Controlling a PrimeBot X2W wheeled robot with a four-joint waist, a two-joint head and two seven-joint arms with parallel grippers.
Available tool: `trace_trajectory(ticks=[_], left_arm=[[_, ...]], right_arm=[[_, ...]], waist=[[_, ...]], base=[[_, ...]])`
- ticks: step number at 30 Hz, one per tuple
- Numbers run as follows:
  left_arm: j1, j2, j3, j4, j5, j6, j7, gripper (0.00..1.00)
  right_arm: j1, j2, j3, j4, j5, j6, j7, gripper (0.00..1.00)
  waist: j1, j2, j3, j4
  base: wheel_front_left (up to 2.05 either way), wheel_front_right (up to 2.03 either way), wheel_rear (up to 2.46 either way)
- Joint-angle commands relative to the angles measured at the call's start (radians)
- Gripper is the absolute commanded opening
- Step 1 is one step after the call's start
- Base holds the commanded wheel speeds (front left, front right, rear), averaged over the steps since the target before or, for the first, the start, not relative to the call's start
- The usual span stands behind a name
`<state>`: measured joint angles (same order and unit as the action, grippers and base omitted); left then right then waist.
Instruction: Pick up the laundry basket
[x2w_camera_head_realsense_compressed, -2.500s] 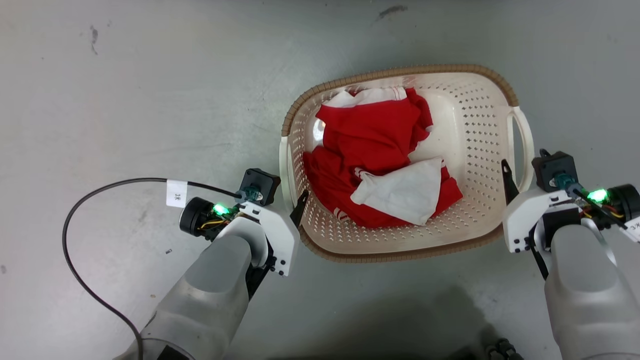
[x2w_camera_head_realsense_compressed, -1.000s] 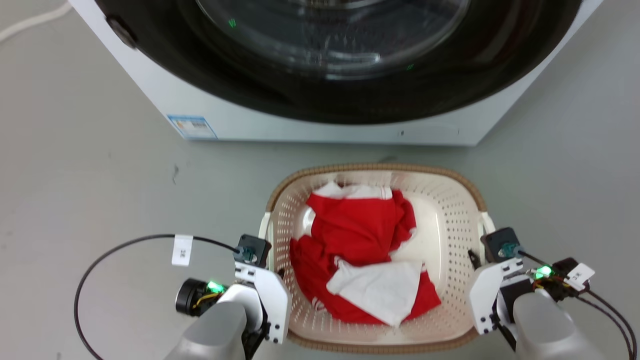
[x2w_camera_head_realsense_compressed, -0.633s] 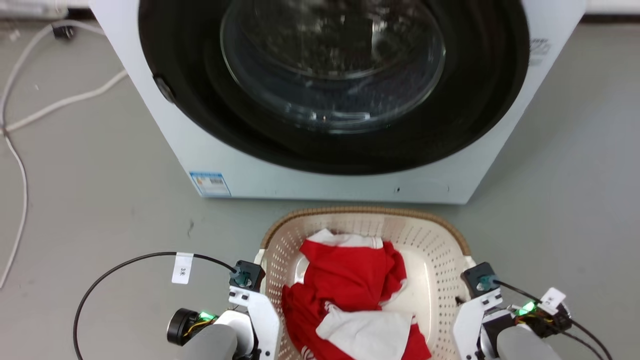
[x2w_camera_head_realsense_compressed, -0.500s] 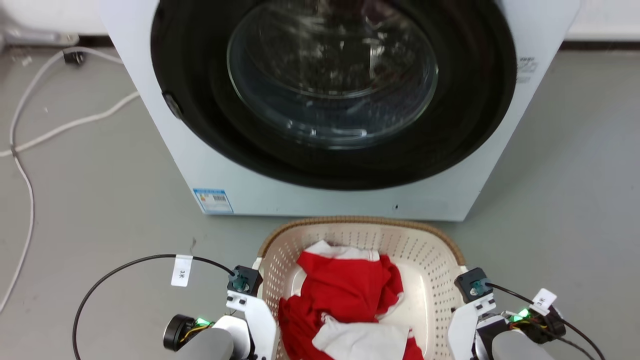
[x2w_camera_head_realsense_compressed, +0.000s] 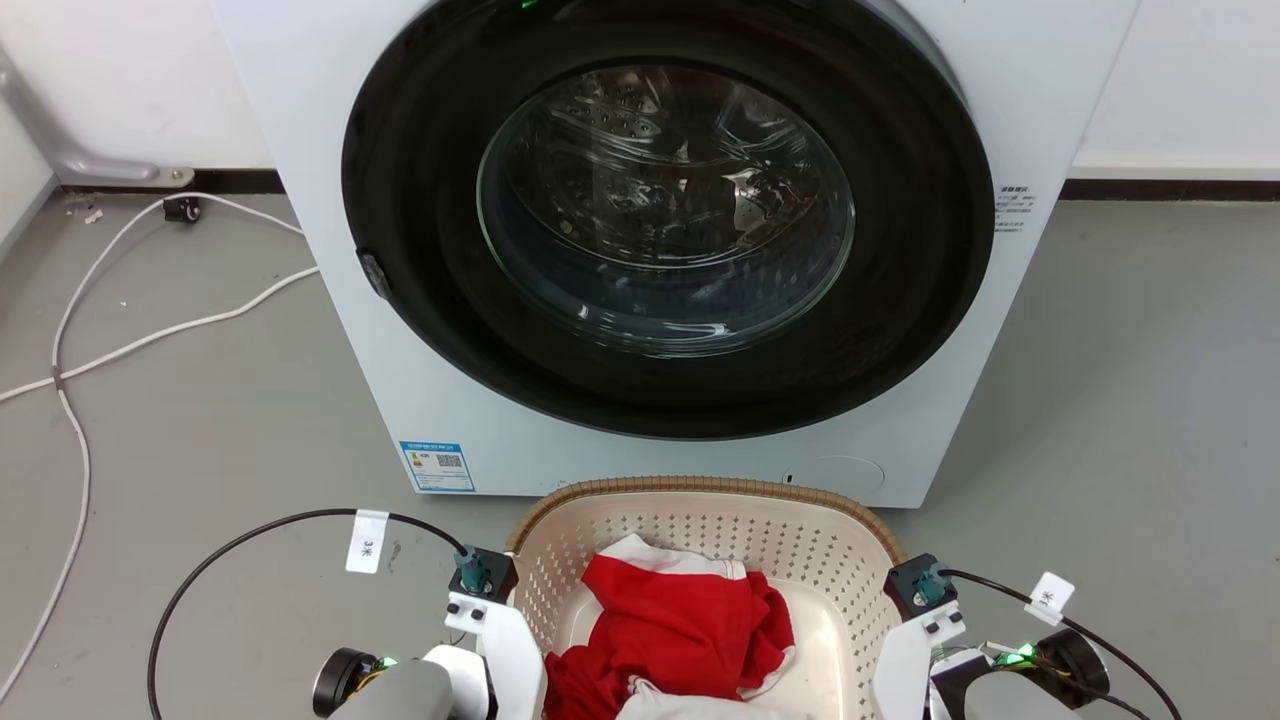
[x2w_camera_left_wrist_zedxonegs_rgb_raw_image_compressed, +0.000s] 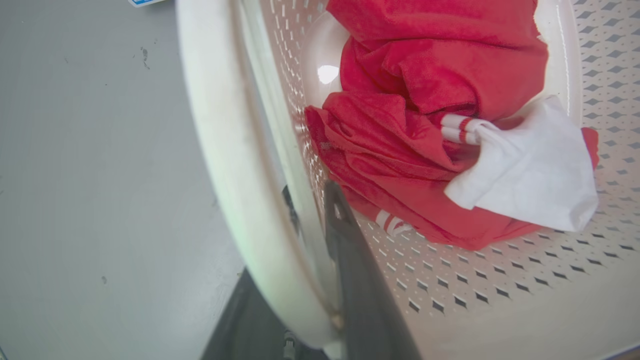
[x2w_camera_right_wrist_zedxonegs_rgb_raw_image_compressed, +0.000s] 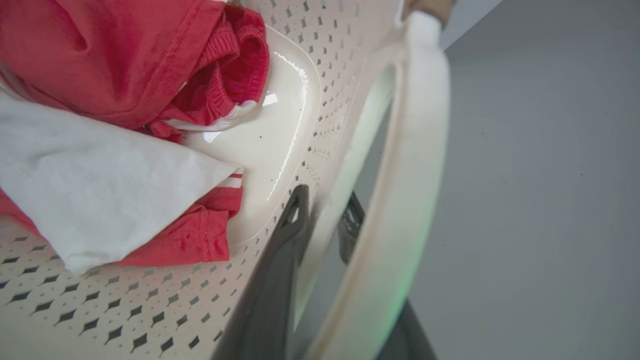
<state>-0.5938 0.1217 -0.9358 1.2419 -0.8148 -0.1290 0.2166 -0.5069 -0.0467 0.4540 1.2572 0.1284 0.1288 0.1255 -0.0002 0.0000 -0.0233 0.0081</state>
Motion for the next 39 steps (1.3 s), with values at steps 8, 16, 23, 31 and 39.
trace_trajectory(ticks=[8, 16, 23, 31, 39], left_arm=[[-0.017, 0.026, -0.033, -0.017, -0.028, -0.001, 0.024, 0.0], [-0.016, 0.035, -0.059, -0.019, -0.057, -0.001, 0.032, 0.0], [-0.023, 0.038, -0.083, -0.022, -0.077, -0.001, 0.031, 0.0], [-0.032, 0.04, -0.11, -0.024, -0.099, -0.001, 0.035, 0.0], [-0.036, 0.043, -0.134, -0.027, -0.122, -0.001, 0.038, 0.0]], right_arm=[[-0.023, -0.006, 0.058, 0.011, 0.037, 0.003, 0.021, 0.0], [-0.019, -0.007, 0.084, 0.023, 0.066, 0.003, 0.032, 0.0], [-0.028, -0.007, 0.106, 0.028, 0.085, 0.003, 0.04, 0.0], [-0.03, -0.007, 0.12, 0.03, 0.099, 0.003, 0.041, 0.0], [-0.035, -0.007, 0.128, 0.031, 0.107, 0.003, 0.037, 0.0]], waist=[[0.0002, 0.0, -0.015, -0.001], [0.0002, 0.0, -0.02, -0.006], [0.0002, 0.0, -0.019, -0.009], [0.0002, 0.0, -0.014, -0.011], [0.0002, 0.0, -0.011, -0.012]], base=[[0.0, 0.0, 0.0], [0.0, 0.0, 0.0], [0.0, 0.0, 0.0], [0.0, 0.0, 0.0], [0.0, 0.0, 0.0]])
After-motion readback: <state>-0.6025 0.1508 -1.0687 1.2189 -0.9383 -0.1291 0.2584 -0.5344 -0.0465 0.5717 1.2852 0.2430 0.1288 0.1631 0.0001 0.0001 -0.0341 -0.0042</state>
